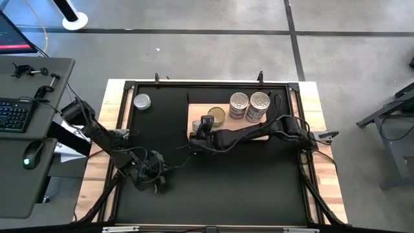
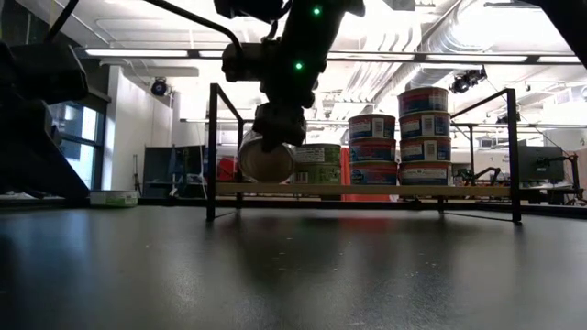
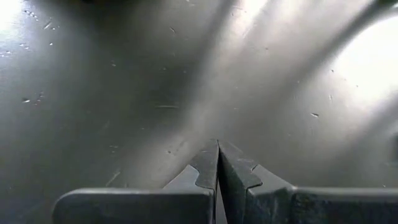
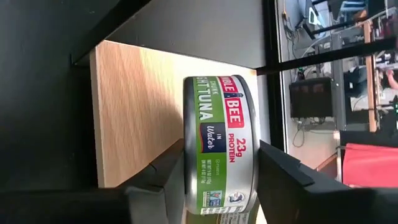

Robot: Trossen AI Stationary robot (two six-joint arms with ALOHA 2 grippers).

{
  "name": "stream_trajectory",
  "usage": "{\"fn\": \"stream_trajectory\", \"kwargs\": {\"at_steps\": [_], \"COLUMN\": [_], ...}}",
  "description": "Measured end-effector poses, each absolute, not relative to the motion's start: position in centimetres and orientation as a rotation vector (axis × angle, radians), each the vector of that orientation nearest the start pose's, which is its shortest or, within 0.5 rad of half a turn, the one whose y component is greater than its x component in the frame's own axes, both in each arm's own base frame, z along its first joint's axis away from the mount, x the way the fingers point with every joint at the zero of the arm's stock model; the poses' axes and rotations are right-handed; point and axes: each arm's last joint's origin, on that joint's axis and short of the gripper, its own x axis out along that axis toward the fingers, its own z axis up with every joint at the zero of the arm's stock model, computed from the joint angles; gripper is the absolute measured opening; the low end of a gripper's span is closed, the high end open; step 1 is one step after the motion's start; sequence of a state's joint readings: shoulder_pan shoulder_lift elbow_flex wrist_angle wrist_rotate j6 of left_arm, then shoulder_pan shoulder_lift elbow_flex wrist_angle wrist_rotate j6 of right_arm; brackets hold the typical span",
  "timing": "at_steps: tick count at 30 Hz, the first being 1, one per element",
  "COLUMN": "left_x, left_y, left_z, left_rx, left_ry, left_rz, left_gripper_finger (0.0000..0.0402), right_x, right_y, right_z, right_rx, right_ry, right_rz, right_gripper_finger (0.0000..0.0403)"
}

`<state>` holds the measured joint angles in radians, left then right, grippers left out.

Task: Stack canned seafood by type on shelf
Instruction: Put the green tuna can on the shelf

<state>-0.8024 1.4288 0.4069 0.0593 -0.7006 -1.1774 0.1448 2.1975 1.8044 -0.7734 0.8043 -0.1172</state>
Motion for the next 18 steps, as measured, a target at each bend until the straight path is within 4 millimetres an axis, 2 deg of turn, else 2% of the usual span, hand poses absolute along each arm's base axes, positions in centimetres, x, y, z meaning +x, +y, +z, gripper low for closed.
{"fn": "stream_trajectory", "kwargs": {"at_steps": [9, 15, 18], "left_x": [16.14, 16.15, 16.15], "left_y": [-14.02, -14.03, -14.02], "left_z": [11.34, 11.35, 11.34], "left_rx": [-0.494, -0.496, -0.496], "left_ry": [0.628, 0.628, 0.628], "left_rz": [0.318, 0.318, 0.318], "left_gripper_finger": [0.0, 0.0, 0.0], "right_x": [45.9, 46.06, 45.87], "right_y": [4.55, 5.02, 4.75], "right_z": [19.78, 19.33, 19.44], "right_rx": [-0.616, -0.544, -0.503], "right_ry": [1.089, 1.125, 1.141], "right_rz": [-0.47, -0.254, -0.277], "right_gripper_finger": [0.015, 0.0178, 0.0186]}}
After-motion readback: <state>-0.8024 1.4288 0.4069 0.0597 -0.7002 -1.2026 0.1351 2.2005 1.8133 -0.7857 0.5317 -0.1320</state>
